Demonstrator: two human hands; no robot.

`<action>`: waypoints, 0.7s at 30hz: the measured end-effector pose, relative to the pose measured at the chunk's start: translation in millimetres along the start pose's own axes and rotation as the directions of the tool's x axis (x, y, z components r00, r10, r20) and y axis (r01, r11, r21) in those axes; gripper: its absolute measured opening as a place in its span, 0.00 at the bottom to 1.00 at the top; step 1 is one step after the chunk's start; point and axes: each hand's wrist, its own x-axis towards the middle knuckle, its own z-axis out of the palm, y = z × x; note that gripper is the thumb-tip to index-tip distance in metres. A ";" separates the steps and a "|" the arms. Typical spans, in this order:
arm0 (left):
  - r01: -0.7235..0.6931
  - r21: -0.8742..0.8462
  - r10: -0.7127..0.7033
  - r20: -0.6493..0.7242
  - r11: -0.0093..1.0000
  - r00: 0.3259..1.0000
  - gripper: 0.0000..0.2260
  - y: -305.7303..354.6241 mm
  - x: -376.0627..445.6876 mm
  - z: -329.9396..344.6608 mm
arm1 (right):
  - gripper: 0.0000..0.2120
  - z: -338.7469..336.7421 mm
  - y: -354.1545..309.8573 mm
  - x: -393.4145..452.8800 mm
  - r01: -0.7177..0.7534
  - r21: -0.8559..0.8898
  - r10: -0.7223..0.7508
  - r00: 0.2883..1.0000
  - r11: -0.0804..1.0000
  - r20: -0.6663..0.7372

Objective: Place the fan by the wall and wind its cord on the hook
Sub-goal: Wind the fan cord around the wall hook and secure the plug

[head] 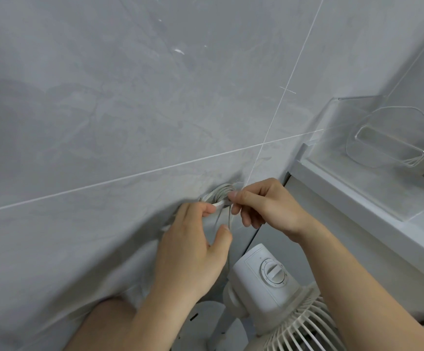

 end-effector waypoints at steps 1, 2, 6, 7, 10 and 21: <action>0.002 0.047 -0.002 0.004 0.999 1.000 0.13 -0.1 -0.7 -1.7 | 0.17 1.1 0.2 -1.1 -0.013 -0.020 0.014 0.999 1.000 0.041; 0.008 0.089 -0.010 0.018 0.996 1.000 0.14 -0.2 -1.5 -2.8 | 0.16 2.6 0.7 -1.8 -0.027 -0.042 0.031 0.996 0.999 0.082; 0.047 0.217 -0.067 0.087 0.975 0.994 0.14 -0.5 -1.7 -2.5 | 0.14 9.4 5.1 -1.3 -0.094 -0.204 0.137 0.968 0.975 0.210; 0.053 0.230 -0.077 0.094 0.972 0.993 0.14 -1.1 -1.3 -1.5 | 0.14 10.8 6.2 -0.9 -0.108 -0.262 0.170 0.958 0.959 0.230; 0.058 0.267 -0.093 0.121 0.962 0.988 0.16 -3.6 -0.8 2.5 | 0.12 11.4 10.8 0.5 -0.153 -0.364 0.254 0.935 0.919 0.249; 0.049 0.299 -0.118 0.216 0.953 0.969 0.19 -17.7 -0.7 33.2 | 0.12 6.2 21.8 6.6 -0.206 -0.406 0.306 0.932 0.890 0.197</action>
